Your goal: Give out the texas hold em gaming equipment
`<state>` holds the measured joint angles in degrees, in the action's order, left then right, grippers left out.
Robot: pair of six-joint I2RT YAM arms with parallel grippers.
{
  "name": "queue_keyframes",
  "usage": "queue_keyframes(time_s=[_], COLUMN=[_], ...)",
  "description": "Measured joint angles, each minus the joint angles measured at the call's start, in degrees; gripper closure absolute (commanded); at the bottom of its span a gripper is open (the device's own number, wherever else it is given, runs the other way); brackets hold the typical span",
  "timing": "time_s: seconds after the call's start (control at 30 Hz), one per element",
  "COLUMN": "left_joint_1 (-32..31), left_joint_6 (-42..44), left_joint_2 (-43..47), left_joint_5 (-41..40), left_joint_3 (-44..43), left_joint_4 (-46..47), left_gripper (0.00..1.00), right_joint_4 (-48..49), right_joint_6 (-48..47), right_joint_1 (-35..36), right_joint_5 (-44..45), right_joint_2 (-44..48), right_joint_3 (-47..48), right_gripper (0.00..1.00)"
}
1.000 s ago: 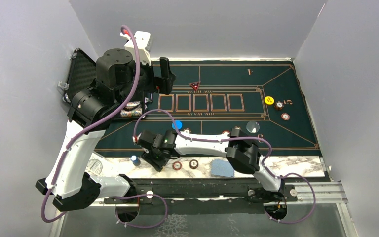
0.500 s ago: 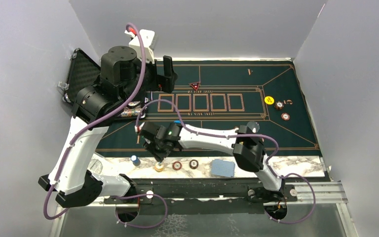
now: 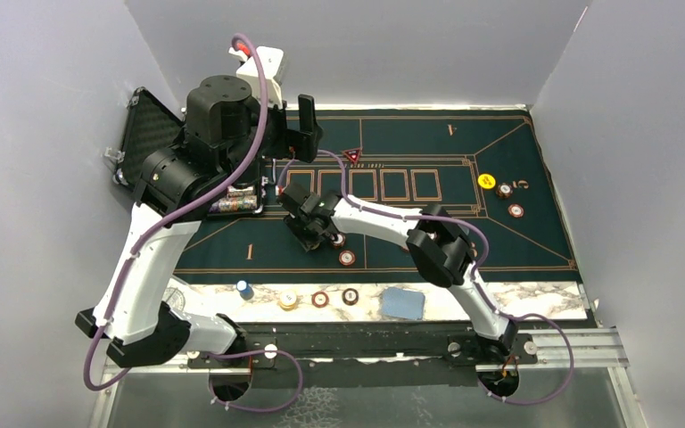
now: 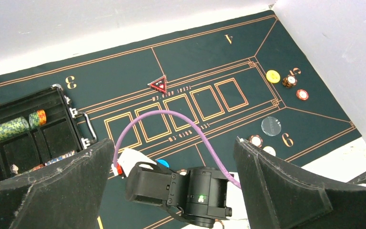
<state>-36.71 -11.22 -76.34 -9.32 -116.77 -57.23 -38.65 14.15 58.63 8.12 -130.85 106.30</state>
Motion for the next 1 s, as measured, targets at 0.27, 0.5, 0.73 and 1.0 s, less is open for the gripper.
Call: queue_keyframes(time_s=[0.27,0.5,0.73,1.0], left_joint_1=[0.0,0.0,0.0,0.0], left_joint_6=[0.2,0.1,-0.5,-1.6], left_joint_2=[-0.2,0.2,0.9,2.4], left_joint_5=[-0.1,-0.1,-0.1,0.2], left_joint_3=[0.0,0.3,0.3,1.1], left_joint_4=[-0.8,-1.0,-1.0,-0.7], left_gripper=[0.01,0.01,0.01,0.01], right_joint_4=[0.5,-7.4,-6.1,-4.7], right_joint_6=[-0.8,-1.1,-1.6,-2.0], right_joint_1=[0.1,0.4,3.7,17.2], right_joint_5=[-0.1,-1.0,-10.5,-14.8], right_joint_2=[-0.2,-1.2,9.9,5.1], right_joint_3=[0.5,10.7,1.5,0.3], right_gripper=[0.22,0.11,0.01,0.0])
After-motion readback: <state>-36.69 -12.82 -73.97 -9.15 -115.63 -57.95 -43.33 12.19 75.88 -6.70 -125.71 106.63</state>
